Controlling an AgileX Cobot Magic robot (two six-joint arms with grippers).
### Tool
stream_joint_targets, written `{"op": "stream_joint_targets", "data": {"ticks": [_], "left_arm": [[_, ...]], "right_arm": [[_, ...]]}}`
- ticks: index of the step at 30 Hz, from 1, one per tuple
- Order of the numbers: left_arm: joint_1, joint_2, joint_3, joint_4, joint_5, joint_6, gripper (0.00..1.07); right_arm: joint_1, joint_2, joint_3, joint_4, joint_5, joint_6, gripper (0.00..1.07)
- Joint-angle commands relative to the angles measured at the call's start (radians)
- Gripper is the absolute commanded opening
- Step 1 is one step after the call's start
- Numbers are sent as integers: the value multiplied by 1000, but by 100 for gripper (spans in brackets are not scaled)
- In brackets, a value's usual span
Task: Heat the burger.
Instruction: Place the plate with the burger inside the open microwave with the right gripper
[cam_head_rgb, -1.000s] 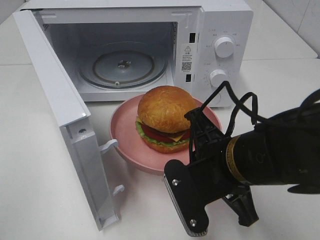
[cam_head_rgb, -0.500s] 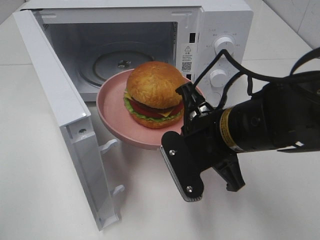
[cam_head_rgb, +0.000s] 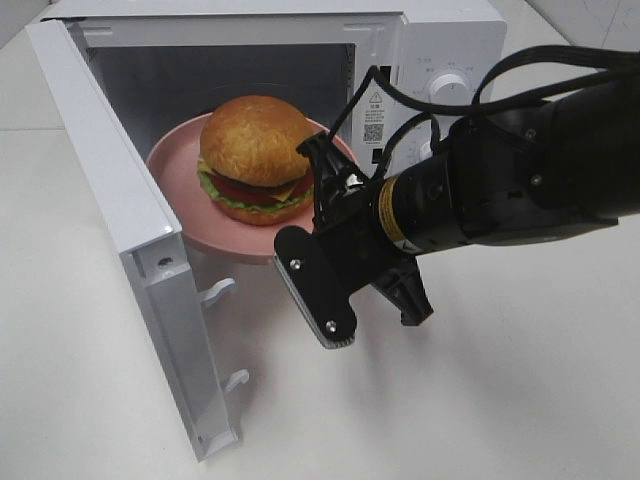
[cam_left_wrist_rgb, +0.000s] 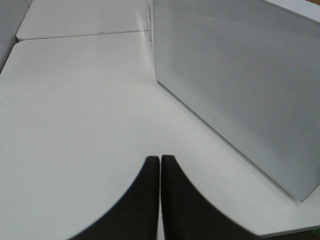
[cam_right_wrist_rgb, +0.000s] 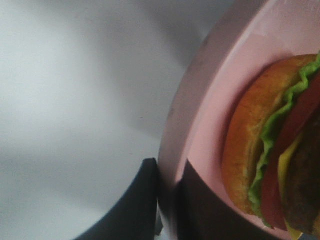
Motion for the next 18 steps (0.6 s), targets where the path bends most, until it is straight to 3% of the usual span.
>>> {"op": "stream_joint_targets", "data": {"ticks": [1,18], "left_arm": [[0,-18,2,4,-8,-4,0],[0,-18,2,4,-8,-4,0]], "right_arm": [[-47,-6,-45,-16,-108,-9,1],[-57,90,-138,-16,-130,-62,1]]}}
